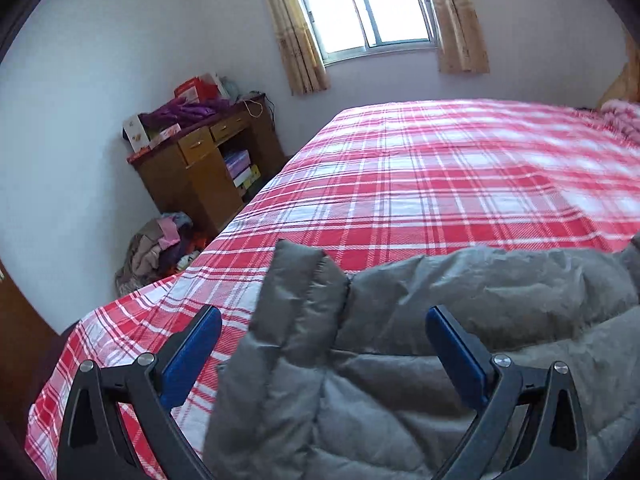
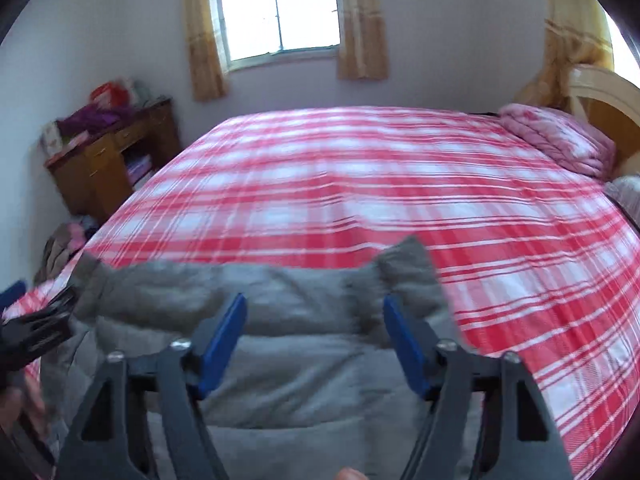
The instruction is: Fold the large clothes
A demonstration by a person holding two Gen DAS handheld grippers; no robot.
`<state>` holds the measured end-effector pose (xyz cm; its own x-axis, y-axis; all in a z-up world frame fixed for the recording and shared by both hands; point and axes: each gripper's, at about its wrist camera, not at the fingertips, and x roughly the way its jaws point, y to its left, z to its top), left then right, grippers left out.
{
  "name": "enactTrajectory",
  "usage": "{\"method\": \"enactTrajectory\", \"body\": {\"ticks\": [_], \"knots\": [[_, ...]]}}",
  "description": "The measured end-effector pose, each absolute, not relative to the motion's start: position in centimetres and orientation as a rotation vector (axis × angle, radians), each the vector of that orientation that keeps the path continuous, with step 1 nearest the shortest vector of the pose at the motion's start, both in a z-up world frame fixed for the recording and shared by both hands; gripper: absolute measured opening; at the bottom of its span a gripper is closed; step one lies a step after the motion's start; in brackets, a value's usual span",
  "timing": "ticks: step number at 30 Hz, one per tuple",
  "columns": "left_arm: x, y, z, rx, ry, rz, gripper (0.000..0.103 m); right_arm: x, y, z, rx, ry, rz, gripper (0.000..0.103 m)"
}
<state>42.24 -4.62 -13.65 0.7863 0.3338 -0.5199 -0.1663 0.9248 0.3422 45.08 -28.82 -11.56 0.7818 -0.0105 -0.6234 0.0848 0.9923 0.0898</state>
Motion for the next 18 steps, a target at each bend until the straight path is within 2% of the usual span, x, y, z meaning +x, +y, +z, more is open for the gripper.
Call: {"method": "enactTrajectory", "body": {"ticks": [2,6,18], "knots": [[43.8,-5.1,-15.9,0.325,0.657,0.315,0.102,45.9,-27.0,-13.3,0.079,0.702,-0.031,0.064],[45.3,-4.0,-17.8,0.248,0.718,0.306,0.102,47.5,-26.2,-17.7,0.084,0.775,-0.025,0.064],[46.5,-3.4,-19.9,0.183,0.756,0.278,0.102,48.1,-25.9,-19.7,0.055,0.77,-0.044,0.064]]}}
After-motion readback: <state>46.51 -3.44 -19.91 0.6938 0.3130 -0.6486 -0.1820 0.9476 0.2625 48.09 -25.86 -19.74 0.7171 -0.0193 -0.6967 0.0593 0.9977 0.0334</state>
